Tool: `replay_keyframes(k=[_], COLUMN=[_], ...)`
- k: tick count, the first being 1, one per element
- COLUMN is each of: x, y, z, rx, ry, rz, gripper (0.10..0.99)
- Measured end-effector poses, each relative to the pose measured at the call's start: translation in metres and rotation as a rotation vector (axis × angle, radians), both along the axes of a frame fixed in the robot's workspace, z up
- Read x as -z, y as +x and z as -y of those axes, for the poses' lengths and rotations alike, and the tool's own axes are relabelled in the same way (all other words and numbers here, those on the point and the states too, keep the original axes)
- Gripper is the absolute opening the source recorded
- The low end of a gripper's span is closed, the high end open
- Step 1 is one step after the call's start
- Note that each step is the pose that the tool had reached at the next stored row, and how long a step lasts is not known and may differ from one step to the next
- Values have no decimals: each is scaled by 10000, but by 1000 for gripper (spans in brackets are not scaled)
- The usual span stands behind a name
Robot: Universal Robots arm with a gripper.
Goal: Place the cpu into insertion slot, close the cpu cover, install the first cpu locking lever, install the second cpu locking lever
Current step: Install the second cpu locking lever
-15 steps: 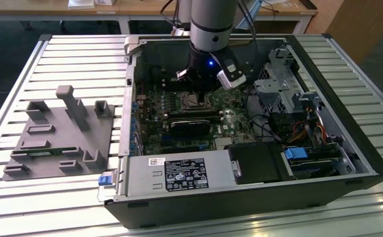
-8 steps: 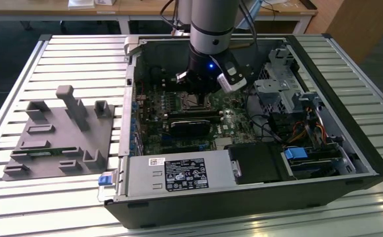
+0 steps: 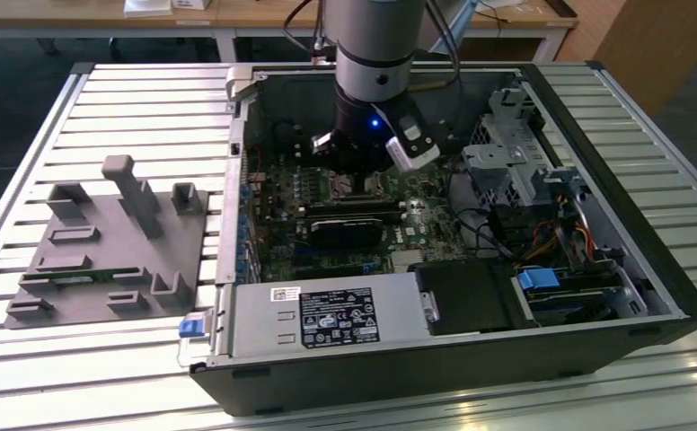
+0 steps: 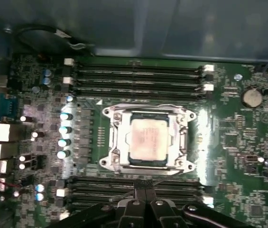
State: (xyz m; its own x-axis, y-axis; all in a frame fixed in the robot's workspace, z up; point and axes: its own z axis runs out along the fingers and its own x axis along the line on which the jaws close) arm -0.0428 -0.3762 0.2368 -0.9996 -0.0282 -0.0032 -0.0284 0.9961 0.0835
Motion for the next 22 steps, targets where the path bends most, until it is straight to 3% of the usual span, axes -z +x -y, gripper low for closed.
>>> replay_keyframes(k=[14,16,20,22], x=[162,165,182,195], y=[-102,-122,-143,-159], z=[1,4,16,24], rx=[0,0,-2,0], ry=[25,166,296,484], rz=[-3,-1,0,-1], gripper=[106,106,106,106])
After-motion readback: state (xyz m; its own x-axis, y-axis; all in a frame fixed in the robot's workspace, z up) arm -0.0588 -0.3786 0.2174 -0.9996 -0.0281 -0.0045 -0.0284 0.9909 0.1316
